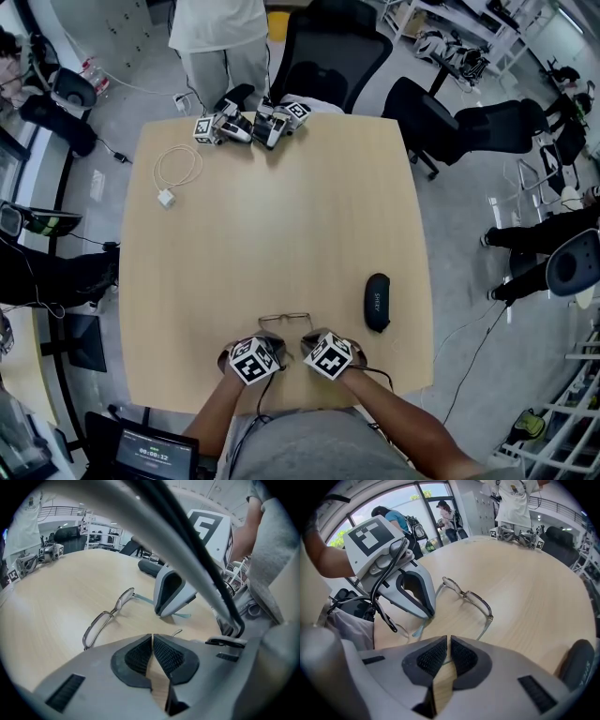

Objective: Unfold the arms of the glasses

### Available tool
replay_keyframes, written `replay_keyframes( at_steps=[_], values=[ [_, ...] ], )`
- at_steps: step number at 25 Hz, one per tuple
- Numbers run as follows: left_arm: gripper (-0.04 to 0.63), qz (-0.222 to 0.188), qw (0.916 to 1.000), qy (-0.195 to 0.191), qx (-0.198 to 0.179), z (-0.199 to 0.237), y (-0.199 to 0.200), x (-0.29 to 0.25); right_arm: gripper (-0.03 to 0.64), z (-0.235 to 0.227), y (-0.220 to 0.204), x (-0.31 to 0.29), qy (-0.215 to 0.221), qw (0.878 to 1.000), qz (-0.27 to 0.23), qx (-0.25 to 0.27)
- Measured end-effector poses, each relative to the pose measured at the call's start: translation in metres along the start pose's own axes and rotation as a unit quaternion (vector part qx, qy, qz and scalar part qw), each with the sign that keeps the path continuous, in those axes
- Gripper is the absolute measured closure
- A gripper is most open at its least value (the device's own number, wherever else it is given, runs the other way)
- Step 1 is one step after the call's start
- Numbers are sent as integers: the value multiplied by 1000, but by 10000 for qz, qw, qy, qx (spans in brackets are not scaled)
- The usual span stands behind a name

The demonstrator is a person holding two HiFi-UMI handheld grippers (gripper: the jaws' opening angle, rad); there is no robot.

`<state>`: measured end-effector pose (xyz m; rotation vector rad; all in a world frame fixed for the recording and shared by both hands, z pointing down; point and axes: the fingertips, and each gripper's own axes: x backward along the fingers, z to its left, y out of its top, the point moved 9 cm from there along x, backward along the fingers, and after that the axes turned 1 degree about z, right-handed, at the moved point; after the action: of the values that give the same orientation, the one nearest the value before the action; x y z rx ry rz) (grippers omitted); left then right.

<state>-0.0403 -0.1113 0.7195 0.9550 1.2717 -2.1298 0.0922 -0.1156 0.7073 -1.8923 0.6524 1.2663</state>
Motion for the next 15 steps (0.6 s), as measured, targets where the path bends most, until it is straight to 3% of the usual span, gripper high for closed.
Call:
replay_keyframes(
  at_steps=[15],
  values=[
    [586, 304, 9984, -303, -368, -2, -18, 13, 586, -6, -9, 4, -38, 9999, -9, -166]
  ],
)
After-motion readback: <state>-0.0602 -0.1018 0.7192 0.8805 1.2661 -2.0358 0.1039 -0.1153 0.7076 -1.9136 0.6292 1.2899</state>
